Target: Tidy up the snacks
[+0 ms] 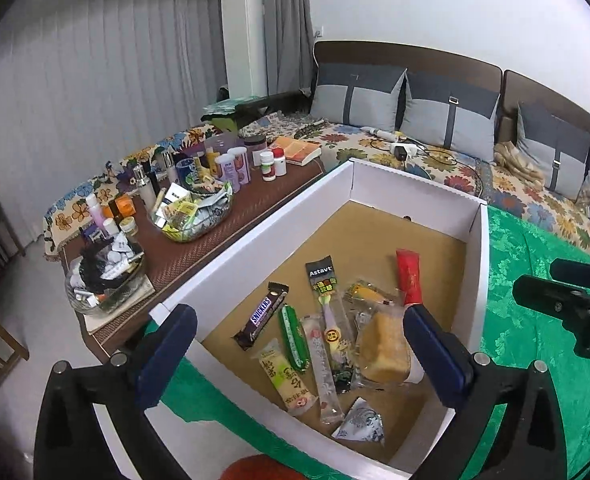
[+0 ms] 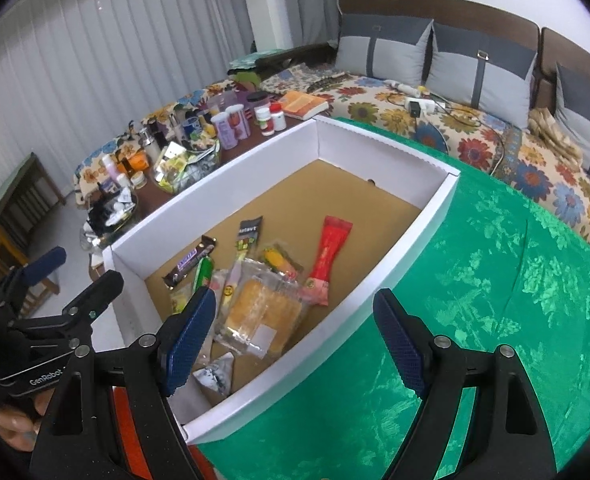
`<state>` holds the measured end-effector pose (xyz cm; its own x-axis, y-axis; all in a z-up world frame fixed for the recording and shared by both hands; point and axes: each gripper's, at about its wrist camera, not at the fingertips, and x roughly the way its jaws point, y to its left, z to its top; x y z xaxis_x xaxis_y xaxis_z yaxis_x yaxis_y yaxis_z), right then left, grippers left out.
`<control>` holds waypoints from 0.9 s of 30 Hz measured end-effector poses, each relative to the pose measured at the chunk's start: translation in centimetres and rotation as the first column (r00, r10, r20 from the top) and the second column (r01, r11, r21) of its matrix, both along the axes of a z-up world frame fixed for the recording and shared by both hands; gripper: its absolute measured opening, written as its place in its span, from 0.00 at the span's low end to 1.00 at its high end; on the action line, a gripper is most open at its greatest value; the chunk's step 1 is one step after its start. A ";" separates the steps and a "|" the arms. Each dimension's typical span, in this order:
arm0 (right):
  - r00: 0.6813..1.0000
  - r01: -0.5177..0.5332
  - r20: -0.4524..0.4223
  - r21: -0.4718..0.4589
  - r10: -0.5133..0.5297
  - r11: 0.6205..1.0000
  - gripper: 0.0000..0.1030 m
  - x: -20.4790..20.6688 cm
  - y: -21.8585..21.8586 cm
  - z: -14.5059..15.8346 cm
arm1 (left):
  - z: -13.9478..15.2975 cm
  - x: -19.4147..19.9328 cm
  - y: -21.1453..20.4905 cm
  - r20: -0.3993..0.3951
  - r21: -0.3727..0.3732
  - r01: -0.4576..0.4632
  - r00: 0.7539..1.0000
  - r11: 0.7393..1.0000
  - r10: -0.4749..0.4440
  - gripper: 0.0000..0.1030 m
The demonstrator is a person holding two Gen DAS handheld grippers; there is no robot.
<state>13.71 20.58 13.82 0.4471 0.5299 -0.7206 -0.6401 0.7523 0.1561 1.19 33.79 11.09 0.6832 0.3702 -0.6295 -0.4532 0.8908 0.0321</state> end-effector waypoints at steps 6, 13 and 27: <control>1.000 -0.013 0.025 -0.029 0.013 1.000 0.81 -0.7 0.7 0.5 | 0.0 -0.3 0.0 0.010 0.020 -0.010 1.000 1.000 0.009 0.99; 0.999 -0.023 0.033 -0.054 0.025 0.998 0.82 -1.3 1.6 0.3 | -0.1 -0.2 0.3 -0.035 0.065 -0.027 0.999 0.998 0.029 0.99; 0.999 -0.034 0.035 -0.076 0.037 0.997 0.82 -1.4 2.7 0.2 | 0.1 -0.4 1.2 -0.042 -0.056 0.003 0.999 0.998 -0.006 0.99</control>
<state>12.27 23.28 14.02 0.4558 0.4910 -0.7424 -0.6709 0.7376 0.0760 0.76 35.01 11.22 0.6570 0.3307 -0.6775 -0.4485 0.8938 0.0013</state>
